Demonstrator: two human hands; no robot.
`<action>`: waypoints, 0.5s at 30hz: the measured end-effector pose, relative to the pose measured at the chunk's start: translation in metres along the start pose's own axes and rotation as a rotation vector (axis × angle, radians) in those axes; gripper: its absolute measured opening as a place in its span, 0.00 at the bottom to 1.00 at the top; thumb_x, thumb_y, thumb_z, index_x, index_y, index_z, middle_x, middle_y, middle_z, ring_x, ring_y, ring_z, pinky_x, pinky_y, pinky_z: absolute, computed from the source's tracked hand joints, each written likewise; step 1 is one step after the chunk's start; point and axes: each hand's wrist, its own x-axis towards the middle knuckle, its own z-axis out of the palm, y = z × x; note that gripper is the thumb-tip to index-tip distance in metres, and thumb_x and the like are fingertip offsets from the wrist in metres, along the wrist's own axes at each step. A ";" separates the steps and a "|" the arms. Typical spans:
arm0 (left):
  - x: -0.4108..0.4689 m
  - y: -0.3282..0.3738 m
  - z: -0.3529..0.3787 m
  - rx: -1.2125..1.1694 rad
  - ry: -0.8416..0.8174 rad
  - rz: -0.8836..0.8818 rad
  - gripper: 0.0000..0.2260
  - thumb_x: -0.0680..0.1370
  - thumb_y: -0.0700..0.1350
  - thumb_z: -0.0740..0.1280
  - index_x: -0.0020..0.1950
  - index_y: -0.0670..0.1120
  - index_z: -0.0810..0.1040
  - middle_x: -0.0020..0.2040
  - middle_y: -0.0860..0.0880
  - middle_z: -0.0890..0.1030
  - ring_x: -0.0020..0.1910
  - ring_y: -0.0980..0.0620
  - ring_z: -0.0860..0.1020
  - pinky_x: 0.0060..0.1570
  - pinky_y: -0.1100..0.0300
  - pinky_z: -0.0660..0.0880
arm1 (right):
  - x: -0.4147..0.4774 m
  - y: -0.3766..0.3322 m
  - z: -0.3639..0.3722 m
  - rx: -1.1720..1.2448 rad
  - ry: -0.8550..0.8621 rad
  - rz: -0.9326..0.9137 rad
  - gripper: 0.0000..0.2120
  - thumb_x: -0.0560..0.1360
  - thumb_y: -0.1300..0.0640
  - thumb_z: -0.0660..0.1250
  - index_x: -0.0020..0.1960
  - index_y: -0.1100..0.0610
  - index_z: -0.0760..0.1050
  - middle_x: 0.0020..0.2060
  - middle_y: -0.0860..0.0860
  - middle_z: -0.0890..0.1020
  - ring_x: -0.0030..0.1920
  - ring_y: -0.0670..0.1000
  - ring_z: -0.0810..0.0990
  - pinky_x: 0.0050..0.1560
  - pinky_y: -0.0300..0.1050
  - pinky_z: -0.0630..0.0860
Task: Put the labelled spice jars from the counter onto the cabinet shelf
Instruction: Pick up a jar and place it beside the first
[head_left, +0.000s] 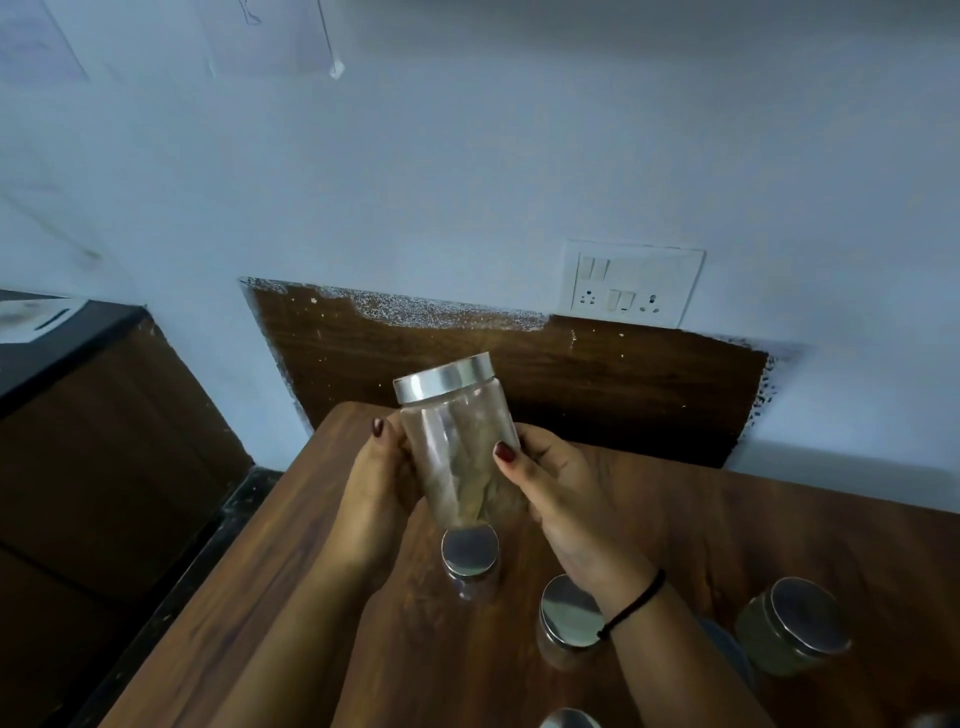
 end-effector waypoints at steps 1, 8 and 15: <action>0.000 0.000 0.004 -0.043 0.006 -0.040 0.33 0.77 0.69 0.53 0.66 0.45 0.77 0.61 0.38 0.81 0.62 0.39 0.79 0.63 0.38 0.74 | 0.001 -0.001 0.001 0.049 0.008 0.011 0.30 0.65 0.37 0.75 0.60 0.56 0.79 0.56 0.56 0.84 0.59 0.56 0.81 0.60 0.52 0.78; 0.000 -0.002 0.040 -0.196 -0.009 -0.202 0.28 0.76 0.62 0.50 0.65 0.47 0.76 0.61 0.43 0.82 0.63 0.47 0.79 0.63 0.51 0.77 | 0.003 -0.006 0.001 0.187 0.152 -0.014 0.33 0.65 0.34 0.74 0.58 0.57 0.75 0.58 0.64 0.78 0.64 0.66 0.75 0.67 0.67 0.70; 0.008 0.010 0.055 -0.196 -0.009 -0.132 0.26 0.75 0.63 0.51 0.58 0.53 0.82 0.59 0.47 0.84 0.61 0.51 0.81 0.58 0.57 0.79 | 0.004 -0.017 -0.002 -0.101 0.315 -0.199 0.22 0.71 0.29 0.62 0.53 0.44 0.78 0.54 0.59 0.79 0.56 0.59 0.79 0.62 0.63 0.74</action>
